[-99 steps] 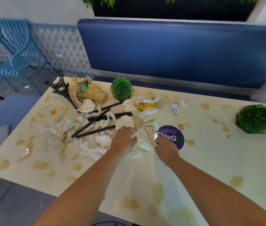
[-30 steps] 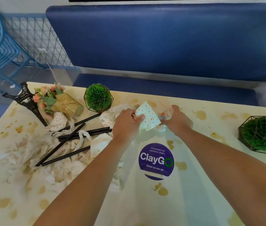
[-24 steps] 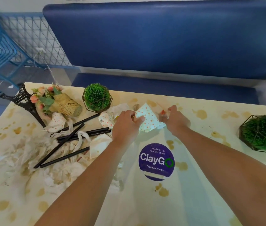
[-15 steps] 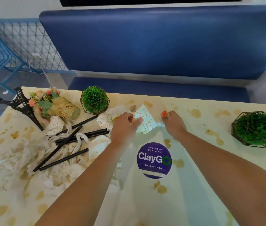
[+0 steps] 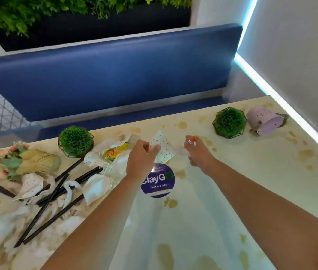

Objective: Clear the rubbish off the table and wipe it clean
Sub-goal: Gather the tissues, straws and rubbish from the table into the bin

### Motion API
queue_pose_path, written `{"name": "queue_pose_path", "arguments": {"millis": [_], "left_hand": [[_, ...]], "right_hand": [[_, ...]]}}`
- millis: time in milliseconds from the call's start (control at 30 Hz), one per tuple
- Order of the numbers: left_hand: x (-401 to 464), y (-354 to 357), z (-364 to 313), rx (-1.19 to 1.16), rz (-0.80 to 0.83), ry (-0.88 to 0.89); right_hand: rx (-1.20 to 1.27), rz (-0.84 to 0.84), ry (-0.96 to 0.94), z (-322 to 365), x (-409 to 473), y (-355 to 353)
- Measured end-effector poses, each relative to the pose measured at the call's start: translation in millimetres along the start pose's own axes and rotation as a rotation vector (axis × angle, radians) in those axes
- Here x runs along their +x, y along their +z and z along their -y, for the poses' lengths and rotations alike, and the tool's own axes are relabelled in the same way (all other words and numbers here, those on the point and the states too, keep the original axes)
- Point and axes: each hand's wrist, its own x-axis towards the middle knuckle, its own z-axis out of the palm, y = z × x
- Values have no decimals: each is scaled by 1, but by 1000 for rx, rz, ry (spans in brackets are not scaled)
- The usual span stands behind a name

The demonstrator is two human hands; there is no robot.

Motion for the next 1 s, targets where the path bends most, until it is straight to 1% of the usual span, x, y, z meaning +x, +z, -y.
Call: {"name": "queue_pose_path", "arguments": {"millis": [67, 133, 367, 600, 800, 933, 1000], "left_hand": [[-11, 5, -6, 8, 49, 28], [-24, 12, -10, -12, 103, 54], [-71, 53, -42, -72, 297, 146], [-125, 112, -76, 43, 483, 293], [-161, 164, -109, 110, 578, 389], [-187, 204, -138, 112, 636, 437], [-199, 222, -152, 113, 656, 457]], "right_hand": [[70, -18, -31, -9, -19, -14], [82, -51, -37, -19, -39, -28], [203, -238, -10, -69, -108, -83], [276, -456, 50, -128, -165, -143], [274, -607, 113, -163, -194, -202], [291, -755, 71, -188, -207, -246], [329, -789, 99, -199, -212, -267]]}}
